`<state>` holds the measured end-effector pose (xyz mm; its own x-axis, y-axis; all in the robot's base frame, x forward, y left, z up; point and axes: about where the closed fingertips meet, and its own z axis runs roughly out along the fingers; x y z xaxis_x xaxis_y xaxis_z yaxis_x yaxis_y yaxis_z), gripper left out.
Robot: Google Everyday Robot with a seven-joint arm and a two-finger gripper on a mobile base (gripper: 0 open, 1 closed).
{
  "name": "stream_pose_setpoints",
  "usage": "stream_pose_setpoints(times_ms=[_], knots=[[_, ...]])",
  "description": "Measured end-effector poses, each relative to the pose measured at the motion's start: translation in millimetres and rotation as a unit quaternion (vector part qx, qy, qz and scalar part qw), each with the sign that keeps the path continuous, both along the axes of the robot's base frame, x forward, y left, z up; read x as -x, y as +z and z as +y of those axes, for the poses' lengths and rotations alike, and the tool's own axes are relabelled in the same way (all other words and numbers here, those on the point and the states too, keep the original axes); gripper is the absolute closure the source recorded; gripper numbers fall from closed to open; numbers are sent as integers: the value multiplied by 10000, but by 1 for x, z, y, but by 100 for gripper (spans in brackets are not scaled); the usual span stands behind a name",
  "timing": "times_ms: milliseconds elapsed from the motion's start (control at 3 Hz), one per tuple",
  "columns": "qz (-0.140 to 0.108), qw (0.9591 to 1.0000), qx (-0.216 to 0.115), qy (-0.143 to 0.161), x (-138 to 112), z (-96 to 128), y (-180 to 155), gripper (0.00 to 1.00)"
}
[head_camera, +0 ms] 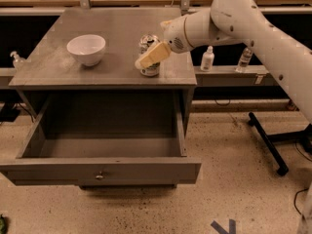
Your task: Pick 7up can from top drawer and place on counter
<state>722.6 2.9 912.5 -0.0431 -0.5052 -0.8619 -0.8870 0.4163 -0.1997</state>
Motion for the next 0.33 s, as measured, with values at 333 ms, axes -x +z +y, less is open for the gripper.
stream_pose_setpoints(times_ms=[333], knots=[[0,10000,0,1,0,0,0,0]])
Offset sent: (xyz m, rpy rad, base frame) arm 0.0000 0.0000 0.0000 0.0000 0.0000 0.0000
